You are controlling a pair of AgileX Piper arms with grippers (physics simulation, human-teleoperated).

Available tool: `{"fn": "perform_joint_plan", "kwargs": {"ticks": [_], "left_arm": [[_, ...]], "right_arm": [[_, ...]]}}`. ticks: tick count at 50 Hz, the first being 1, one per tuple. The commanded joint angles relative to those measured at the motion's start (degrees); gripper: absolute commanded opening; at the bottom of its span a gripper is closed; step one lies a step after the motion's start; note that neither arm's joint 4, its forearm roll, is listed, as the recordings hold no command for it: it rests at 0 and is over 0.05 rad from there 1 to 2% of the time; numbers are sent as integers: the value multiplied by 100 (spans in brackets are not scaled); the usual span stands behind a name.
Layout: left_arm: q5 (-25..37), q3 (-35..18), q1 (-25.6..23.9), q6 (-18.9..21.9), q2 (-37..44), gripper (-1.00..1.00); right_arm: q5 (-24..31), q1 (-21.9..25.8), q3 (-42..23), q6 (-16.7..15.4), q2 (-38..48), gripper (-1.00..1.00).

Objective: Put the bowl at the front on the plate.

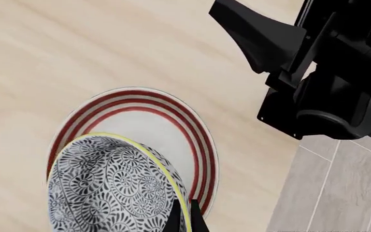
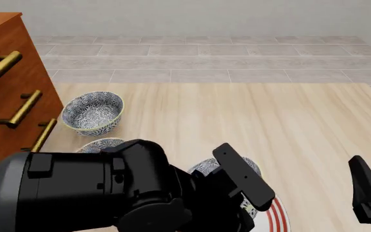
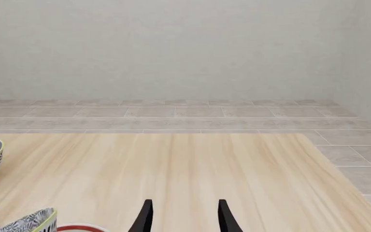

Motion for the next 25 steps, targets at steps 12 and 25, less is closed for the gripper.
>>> {"fn": "perform_joint_plan", "kwargs": {"ticks": [12, 25], "left_arm": [[-246, 113, -19, -14, 211, -100], [-364, 147, -76, -81, 379, -100]], "right_arm": [[-16, 0, 13, 0, 0, 100], [-15, -1, 13, 0, 0, 100]]}}
